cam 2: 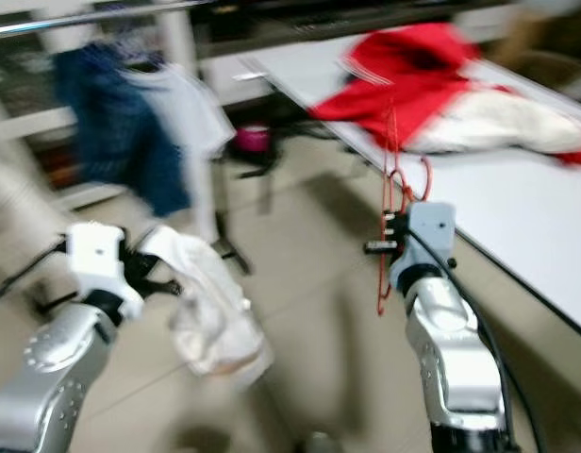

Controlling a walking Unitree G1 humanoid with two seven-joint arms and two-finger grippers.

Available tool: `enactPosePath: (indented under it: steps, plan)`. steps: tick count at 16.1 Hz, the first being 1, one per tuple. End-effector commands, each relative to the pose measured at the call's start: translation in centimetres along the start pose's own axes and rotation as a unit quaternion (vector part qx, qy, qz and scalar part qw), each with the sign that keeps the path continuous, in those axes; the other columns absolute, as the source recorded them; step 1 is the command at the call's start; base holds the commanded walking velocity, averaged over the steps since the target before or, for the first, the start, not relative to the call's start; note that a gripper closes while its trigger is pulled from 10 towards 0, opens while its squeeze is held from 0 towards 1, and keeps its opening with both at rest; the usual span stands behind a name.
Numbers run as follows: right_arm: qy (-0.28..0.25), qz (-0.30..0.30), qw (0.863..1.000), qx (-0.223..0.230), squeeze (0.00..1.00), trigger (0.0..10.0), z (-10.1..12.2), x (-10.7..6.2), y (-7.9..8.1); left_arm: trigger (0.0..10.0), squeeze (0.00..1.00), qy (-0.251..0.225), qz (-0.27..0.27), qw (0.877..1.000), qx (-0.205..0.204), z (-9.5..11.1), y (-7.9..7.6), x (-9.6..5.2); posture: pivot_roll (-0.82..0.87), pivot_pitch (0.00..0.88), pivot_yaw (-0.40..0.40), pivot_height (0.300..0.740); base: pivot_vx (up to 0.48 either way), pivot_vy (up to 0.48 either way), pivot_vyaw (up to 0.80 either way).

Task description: Hang hanger

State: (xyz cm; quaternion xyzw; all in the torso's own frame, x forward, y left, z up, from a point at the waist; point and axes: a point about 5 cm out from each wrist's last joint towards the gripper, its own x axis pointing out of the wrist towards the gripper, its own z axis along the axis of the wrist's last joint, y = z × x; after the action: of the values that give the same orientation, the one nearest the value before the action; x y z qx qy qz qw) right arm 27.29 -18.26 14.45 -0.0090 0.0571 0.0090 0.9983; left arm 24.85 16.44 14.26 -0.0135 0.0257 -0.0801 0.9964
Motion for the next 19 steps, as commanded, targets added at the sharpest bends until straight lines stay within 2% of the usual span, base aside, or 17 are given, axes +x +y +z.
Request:
enactPosePath:
  steps: [1,2,3,4,6,7,8,10,13,15,16,17,19]
  plan:
    - [-0.015,0.01,1.0,0.008,0.0,10.0,0.5,0.0,0.3,10.0,0.0,-0.021,0.011,1.0,0.008,0.6,0.2,0.3,-0.05,0.048,0.005,0.74,0.0,0.0,-0.8]
    - [-0.014,0.0,1.0,0.008,0.0,10.0,0.5,-0.1,0.2,10.0,0.0,-0.015,0.01,1.0,0.013,0.5,0.2,0.4,-0.05,0.049,0.005,0.74,0.0,0.0,-0.8]
    - [-0.031,-0.001,0.999,0.03,0.0,10.0,0.9,-0.1,0.4,10.0,0.0,-0.031,0.03,0.999,0.021,0.8,0.5,0.5,-0.05,0.049,0.005,0.74,0.0,0.0,-0.8]
    - [-0.032,0.004,0.998,0.05,0.0,10.0,0.9,-0.1,0.6,10.0,0.0,-0.021,0.04,0.999,0.018,0.7,0.7,0.6,-0.06,0.047,0.004,0.74,0.0,0.0,-0.8]
    - [-0.022,0.0,0.998,0.053,0.0,10.0,0.7,-0.1,0.7,10.0,0.0,-0.023,0.056,0.998,0.017,0.8,1.0,0.7,-0.06,0.046,0.005,0.74,0.0,0.0,-0.8]
    - [-0.005,0.002,0.999,0.042,0.0,10.0,0.4,0.0,0.8,10.0,0.0,-0.027,0.053,0.998,0.023,1.0,1.1,0.6,-0.06,0.044,0.004,0.74,0.0,0.0,-0.73]
    - [0.012,0.0,1.0,0.012,0.0,10.0,0.0,0.2,0.8,10.0,0.0,-0.024,0.023,0.999,0.011,1.0,0.9,0.6,-0.07,0.043,0.006,0.74,0.0,0.0,-0.56]
    - [0.005,0.01,1.0,-0.024,0.0,10.0,0.0,0.2,1.1,10.0,0.0,-0.019,0.003,1.0,0.014,0.8,0.5,0.6,-0.07,0.045,0.004,0.74,0.0,0.0,-0.65]
    - [-0.01,0.017,0.999,-0.034,0.0,10.0,0.3,0.1,1.1,10.0,0.0,-0.02,0.007,1.0,0.01,0.8,0.4,0.8,-0.08,0.047,0.007,0.74,0.0,0.0,-0.77]
    - [-0.036,-0.001,0.999,-0.002,0.0,10.0,0.8,0.2,1.1,10.0,0.0,-0.01,0.001,1.0,0.016,0.4,0.4,0.8,-0.08,0.049,0.008,0.74,0.0,0.0,-0.77]
    - [-0.032,-0.01,0.999,-0.005,0.0,10.0,0.8,0.2,1.0,10.0,0.0,-0.009,0.0,1.0,0.015,0.5,0.4,0.8,-0.08,0.048,0.007,0.74,0.0,0.0,-0.77]
    - [-0.013,0.007,1.0,0.013,0.0,10.0,0.5,0.3,1.2,10.0,0.0,-0.008,-0.004,1.0,0.013,0.6,0.3,0.8,-0.08,0.049,0.008,0.74,0.0,0.0,-0.64]
    - [-0.011,0.004,1.0,0.029,0.0,10.0,0.2,0.1,1.2,10.0,0.0,-0.016,-0.007,1.0,0.02,0.8,0.3,1.0,-0.08,0.051,0.011,0.74,0.0,0.0,-0.65]
